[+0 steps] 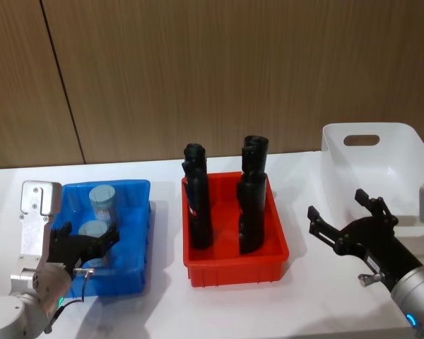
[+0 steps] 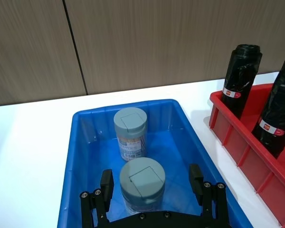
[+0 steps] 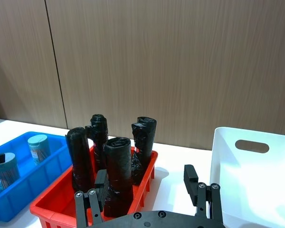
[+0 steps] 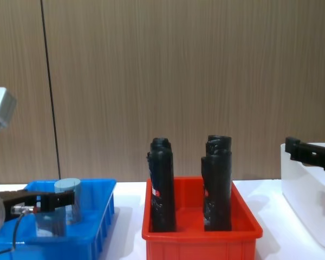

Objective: Pick the cotton swabs from the blue box and place them into the white box.

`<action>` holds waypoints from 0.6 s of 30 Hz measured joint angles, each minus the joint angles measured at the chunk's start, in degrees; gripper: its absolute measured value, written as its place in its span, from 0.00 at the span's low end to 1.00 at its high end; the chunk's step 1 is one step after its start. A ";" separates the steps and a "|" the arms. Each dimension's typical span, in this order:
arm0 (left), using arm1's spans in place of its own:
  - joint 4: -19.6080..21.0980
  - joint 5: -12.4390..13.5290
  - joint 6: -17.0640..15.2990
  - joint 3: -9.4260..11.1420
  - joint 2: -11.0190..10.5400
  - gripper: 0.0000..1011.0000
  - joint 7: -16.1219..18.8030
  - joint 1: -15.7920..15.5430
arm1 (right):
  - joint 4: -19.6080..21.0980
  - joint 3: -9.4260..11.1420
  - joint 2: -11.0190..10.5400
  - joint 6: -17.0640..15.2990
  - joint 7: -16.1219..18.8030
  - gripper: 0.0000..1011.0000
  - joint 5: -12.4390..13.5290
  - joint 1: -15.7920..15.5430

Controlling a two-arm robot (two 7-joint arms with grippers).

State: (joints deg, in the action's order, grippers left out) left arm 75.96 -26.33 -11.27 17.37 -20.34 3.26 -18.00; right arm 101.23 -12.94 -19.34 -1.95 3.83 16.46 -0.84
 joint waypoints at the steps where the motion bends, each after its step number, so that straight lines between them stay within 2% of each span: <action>1: -0.30 -0.01 -0.02 -0.04 0.04 0.99 -0.06 -0.10 | 0.00 0.00 0.00 0.00 0.00 0.99 0.00 0.00; 18: -4.00 0.03 -0.44 -0.85 0.70 0.99 -0.99 -1.93 | 0.00 0.00 0.00 0.00 0.00 0.99 0.00 0.00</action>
State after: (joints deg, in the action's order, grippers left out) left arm 71.96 -26.31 -11.71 16.53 -19.65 2.27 -19.93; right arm 101.23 -12.94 -19.33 -1.95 3.83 16.46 -0.84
